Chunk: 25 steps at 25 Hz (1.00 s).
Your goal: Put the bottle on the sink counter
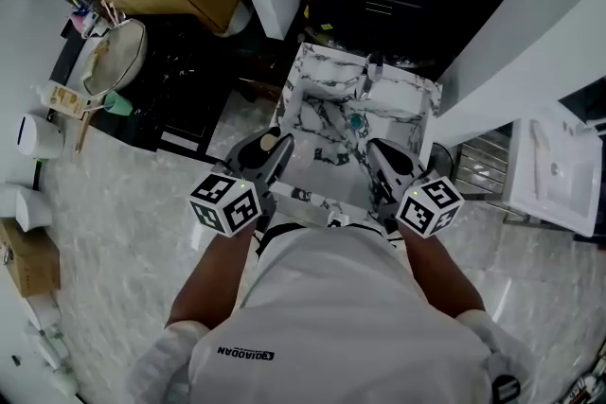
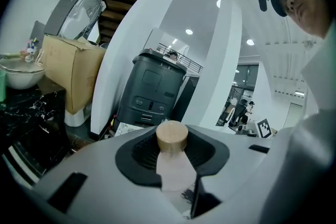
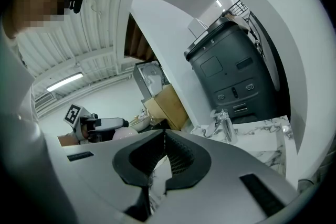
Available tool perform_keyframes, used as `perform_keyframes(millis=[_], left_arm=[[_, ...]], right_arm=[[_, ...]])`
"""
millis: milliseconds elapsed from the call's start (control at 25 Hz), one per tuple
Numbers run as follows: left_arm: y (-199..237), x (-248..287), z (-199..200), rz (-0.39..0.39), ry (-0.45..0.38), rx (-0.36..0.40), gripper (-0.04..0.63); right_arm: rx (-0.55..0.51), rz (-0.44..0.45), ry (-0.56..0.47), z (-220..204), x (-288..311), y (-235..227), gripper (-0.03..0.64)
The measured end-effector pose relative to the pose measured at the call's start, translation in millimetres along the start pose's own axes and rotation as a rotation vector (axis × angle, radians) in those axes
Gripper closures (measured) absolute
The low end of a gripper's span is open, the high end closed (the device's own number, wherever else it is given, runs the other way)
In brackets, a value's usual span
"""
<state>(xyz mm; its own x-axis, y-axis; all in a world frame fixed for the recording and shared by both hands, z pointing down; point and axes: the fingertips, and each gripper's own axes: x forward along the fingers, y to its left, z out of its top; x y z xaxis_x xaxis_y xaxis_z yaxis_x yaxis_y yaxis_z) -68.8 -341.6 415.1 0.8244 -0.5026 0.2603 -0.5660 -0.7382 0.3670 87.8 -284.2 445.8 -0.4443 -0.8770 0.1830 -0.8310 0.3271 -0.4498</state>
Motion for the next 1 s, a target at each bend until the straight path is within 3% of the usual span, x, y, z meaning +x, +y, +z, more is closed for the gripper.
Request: perform_keyframes(millis=[440,1000], left_arm=[[14,41,2,0.014,0.045,0.037,0.465],[32,81,7,-0.068,0.096,0.068,0.465]], right_arm=[[0.014,-0.026,-0.013,-1,-3,-26,0.574],[0.034,-0.127,-0.039,-3,5,-33,0.574]])
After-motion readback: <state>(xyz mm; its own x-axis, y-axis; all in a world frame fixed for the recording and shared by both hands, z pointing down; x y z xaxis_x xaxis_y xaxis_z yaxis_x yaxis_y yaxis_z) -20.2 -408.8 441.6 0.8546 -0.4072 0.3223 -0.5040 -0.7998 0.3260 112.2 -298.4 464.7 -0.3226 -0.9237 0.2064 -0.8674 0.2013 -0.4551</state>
